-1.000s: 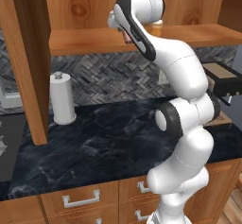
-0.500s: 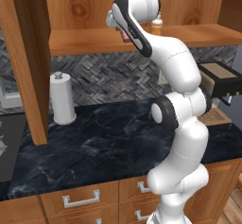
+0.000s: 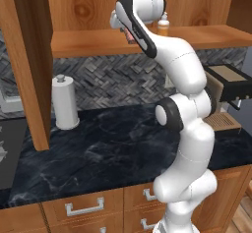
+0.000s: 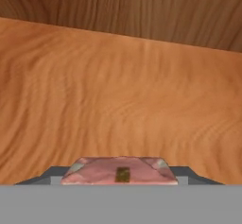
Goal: Pick up the soap dispenser and bar soap from the sink, and place them back in the cabinet, and close the cabinet doors.
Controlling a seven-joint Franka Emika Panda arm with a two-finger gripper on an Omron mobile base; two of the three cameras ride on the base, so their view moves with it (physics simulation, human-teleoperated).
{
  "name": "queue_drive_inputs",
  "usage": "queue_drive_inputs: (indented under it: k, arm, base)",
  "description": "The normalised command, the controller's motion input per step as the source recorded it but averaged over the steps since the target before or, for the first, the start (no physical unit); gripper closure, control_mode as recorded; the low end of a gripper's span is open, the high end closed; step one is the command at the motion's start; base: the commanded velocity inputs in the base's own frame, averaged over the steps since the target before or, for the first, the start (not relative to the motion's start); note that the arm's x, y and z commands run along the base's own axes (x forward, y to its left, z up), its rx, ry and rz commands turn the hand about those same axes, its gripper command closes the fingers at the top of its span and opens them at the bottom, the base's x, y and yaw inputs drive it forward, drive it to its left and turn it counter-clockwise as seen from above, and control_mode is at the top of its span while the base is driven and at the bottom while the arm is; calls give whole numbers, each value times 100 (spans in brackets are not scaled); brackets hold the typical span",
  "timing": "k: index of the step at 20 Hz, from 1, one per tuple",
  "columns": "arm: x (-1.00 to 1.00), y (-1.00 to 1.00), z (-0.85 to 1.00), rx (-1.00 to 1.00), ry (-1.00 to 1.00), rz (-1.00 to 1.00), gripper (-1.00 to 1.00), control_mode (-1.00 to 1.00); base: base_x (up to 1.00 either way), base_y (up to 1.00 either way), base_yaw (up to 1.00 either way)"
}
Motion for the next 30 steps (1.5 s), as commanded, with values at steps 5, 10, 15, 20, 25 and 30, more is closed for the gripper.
queue_drive_inputs:
  k: [5, 10, 15, 20, 25, 30]
  arm:
    - [0, 0, 0, 0, 0, 0, -100, -100]
    - [0, 0, 0, 0, 0, 0, -100, -100]
    - [0, 0, 0, 0, 0, 0, -100, -100]
    - [-8, 0, -2, 0, 0, 0, -100, -100]
    - [-25, 0, -19, 0, -5, 0, -100, -100]
    - [-36, 0, -18, 0, -11, 0, -100, -100]
  base:
    - [0, 0, 0]
    - [0, 0, 0]
    - [0, 0, 0]
    - [0, 0, 0]
    - [0, 0, 0]
    - [0, 0, 0]
